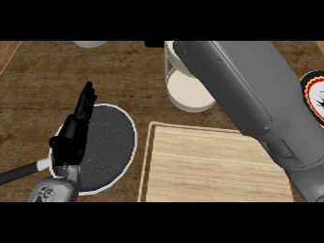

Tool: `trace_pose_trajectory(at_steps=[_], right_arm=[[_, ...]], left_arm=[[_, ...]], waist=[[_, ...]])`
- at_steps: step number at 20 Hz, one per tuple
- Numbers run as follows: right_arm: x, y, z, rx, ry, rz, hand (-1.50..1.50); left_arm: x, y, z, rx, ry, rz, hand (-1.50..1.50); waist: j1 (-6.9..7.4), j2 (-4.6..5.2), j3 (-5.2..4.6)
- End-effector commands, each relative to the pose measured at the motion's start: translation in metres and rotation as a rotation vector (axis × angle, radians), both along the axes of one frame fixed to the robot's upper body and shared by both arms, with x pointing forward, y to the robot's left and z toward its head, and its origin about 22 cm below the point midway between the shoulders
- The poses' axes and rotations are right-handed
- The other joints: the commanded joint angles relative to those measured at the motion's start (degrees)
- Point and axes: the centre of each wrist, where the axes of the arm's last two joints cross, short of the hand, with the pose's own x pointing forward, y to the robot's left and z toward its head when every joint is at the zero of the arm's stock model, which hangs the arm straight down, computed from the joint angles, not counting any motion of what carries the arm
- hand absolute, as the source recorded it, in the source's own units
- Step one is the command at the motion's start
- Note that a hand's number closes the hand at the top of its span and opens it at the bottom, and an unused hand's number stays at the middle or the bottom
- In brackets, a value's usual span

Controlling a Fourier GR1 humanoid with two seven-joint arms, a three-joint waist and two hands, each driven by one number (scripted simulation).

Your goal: Pick the croissant from the tray and place it in the tiered basket

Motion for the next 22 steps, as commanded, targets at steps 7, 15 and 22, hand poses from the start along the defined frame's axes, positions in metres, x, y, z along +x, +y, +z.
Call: trace_pose_trajectory(at_steps=[7,15,22], right_arm=[[0.025,-0.045,-0.027,0.295,0.048,-0.181,-1.5],[0.02,-0.066,-0.027,0.536,-0.155,-0.162,-1.5],[-0.002,-0.122,-0.017,0.667,-0.308,-0.347,-1.5]], left_arm=[[0.006,-0.002,0.004,-0.007,-0.005,-0.004,0.0],[-0.004,-0.007,-0.002,-0.006,0.011,-0.013,0.0],[-0.007,0.02,0.002,0.0,0.017,0.034,0.0]], waist=[[0.02,0.11,0.03],[-0.14,-0.06,0.06],[-2.17,-0.96,0.08]])
